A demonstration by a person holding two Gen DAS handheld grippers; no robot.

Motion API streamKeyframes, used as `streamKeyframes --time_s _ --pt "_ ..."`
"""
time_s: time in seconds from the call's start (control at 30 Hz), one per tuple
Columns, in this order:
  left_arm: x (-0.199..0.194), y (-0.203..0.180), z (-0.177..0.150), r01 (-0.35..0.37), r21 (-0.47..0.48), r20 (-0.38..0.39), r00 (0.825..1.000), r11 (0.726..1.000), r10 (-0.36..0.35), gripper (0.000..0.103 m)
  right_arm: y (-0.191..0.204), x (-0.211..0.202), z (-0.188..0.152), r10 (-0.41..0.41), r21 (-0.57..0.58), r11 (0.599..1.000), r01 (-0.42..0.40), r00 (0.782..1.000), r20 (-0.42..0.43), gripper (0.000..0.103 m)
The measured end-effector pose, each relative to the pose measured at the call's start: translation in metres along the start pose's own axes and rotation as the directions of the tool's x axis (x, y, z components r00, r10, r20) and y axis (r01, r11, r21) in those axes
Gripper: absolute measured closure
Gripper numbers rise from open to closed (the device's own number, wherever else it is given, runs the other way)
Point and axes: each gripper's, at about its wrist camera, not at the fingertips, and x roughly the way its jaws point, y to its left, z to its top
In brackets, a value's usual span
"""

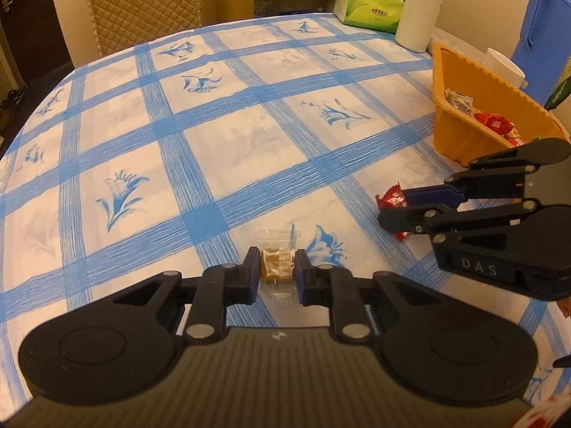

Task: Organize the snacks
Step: 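Grasp the clear packet with brown sweet using the left gripper while the right holds the red candy, then carry the clear packet and red candy with both grippers over the orange tray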

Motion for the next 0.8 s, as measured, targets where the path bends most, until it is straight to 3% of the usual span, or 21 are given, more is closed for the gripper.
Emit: streamKeyframes --time_s 0.4,0.8 --pt "-0.019 -0.011 -0.019 -0.007 -0.023 -0.013 1.000 1.000 0.007 0.085 0.005 -0.026 -0.011 0.024 0.036 0.999 -0.025 1.000 0.013 0.086" --pt "-0.063 -0.050 -0.021 0.060 0.005 0.057 0.997 0.998 -0.060 0.085 -0.003 -0.087 -0.036 0.028 0.144 0.989 -0.034 0.999 0.042 0.086"
